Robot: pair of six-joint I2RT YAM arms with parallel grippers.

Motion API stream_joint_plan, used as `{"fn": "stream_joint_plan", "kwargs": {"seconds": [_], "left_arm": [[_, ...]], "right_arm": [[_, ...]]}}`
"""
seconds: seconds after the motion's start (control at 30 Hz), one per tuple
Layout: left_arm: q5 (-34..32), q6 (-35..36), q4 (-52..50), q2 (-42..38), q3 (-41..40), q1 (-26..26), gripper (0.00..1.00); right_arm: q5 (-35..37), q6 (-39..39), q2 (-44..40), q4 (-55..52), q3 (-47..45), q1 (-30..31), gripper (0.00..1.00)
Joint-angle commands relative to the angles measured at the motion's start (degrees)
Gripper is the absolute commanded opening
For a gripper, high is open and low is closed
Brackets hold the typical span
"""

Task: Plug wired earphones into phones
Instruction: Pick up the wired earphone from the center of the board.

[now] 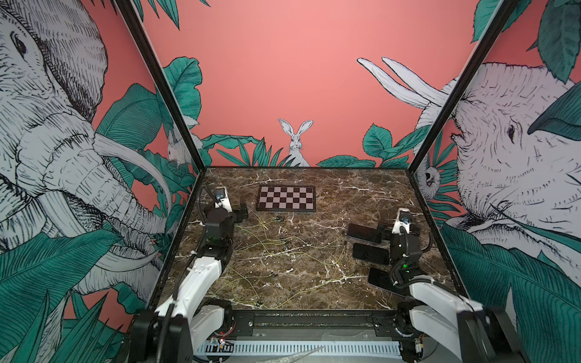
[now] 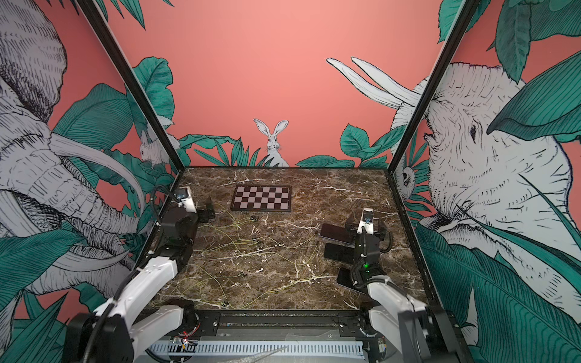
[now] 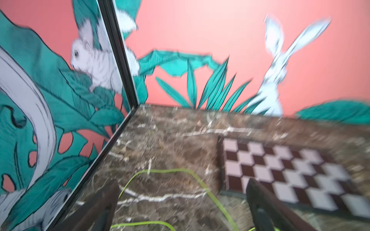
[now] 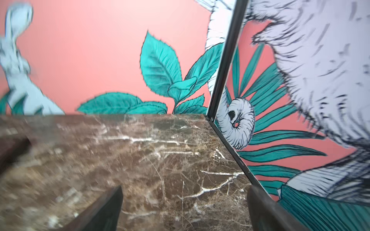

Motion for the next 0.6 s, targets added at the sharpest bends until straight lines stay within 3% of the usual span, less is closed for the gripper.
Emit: {"fn": "stream_joint_plan", "kwargs": {"seconds": [0.0,0.03,0.1,0.2,0.27,0.33,0.37,0.47,0.57], "left_arm": [[15.0,-9.0,-4.0,-5.8,-4.9,0.0,1.0],[16.8,-11.5,-3.3,-7.5,-6.5,0.1,1.0],[15.6,-17.2,-7.0,-10.2,-7.4,0.1,1.0],[23.3,-14.3,-14.9,-13.2,-4.6,0.1,1.0],[30.8,-14.1,-12.7,-13.1,-4.5,0.1,1.0],[32.4,-13.6,-11.3,-12.0,-3.8,-0.9,1.0],[31.3,-12.4,-13.0,-11.5,-2.6,-1.8,0.95],[25.7,-6.1,-18.1,-7.7,2.2,-8.5,0.9],[21.0,3.6,-24.4,0.1,9.9,-21.6,0.95]], "right_arm": [[5.6,18.7,-11.7,-37.3,8.8,-0.2,0.99],[5.5,22.9,-14.5,-44.5,10.8,-0.5,0.99],[1.1,23.9,-18.4,-51.2,13.0,-0.8,0.99],[-4.8,26.9,-20.5,-63.0,18.5,-0.9,0.99],[-7.6,29.3,-21.0,-67.3,20.4,-0.9,0.99],[-12.0,30.1,-21.8,-68.8,20.9,-0.9,0.99],[-13.9,30.6,-22.1,-69.4,21.0,-0.9,0.99],[-20.6,31.6,-23.0,-71.6,21.7,-0.9,0.99],[-23.1,32.3,-22.2,-75.7,22.8,-0.9,0.99]]}}
